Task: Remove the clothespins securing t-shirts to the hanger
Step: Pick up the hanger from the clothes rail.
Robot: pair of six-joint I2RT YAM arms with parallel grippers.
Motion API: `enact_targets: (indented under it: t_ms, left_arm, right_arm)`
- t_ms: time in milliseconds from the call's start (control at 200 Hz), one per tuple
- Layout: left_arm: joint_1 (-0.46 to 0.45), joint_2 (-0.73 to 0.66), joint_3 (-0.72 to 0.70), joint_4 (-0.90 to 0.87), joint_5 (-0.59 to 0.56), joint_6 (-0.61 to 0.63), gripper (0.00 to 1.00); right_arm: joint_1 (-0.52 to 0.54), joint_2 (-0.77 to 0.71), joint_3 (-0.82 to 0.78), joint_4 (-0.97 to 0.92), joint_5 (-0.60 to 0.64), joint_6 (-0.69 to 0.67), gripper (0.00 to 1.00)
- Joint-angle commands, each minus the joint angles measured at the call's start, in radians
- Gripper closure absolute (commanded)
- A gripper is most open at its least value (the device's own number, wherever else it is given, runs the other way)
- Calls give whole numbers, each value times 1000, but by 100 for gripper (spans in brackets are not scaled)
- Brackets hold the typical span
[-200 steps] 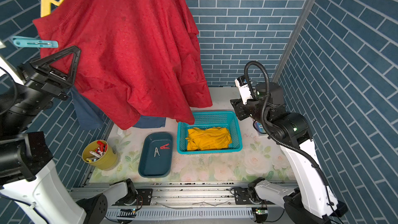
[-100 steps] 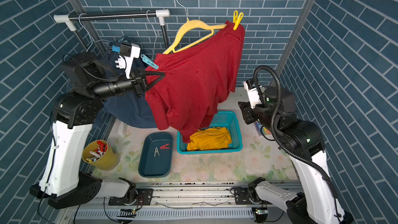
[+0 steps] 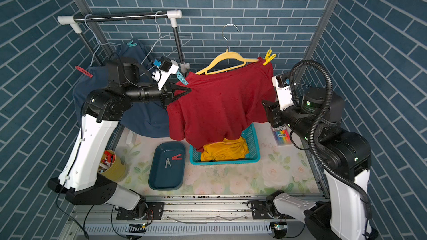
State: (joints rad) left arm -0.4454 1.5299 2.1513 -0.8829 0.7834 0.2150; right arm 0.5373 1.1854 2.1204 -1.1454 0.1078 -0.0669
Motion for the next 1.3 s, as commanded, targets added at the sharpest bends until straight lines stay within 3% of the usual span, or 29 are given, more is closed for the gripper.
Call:
enact_targets:
  t_ms: [0, 175, 470, 970, 1055, 1190, 1290]
  left_arm:
    - [-8, -17, -12, 36, 52, 66, 100]
    - [-9, -33, -94, 87, 54, 64, 100]
    - [-10, -36, -155, 120, 95, 66, 100]
    - [-50, -109, -285, 191, 104, 13, 100]
    - [-55, -120, -304, 208, 102, 3, 100]
    - [-66, -123, -318, 192, 86, -2, 100]
    - [-73, -136, -340, 173, 58, 19, 100]
  right_arm:
    - [-2, 67, 74, -15, -115, 30, 42]
    - [-2, 144, 157, 37, -172, 56, 36]
    - [-2, 262, 262, 93, -224, 72, 36]
    - [-2, 381, 296, 215, -282, 129, 40]
    - [-2, 394, 296, 208, -289, 132, 49]
    - [-2, 404, 297, 200, -302, 98, 85]
    - [-2, 401, 283, 203, -298, 59, 100]
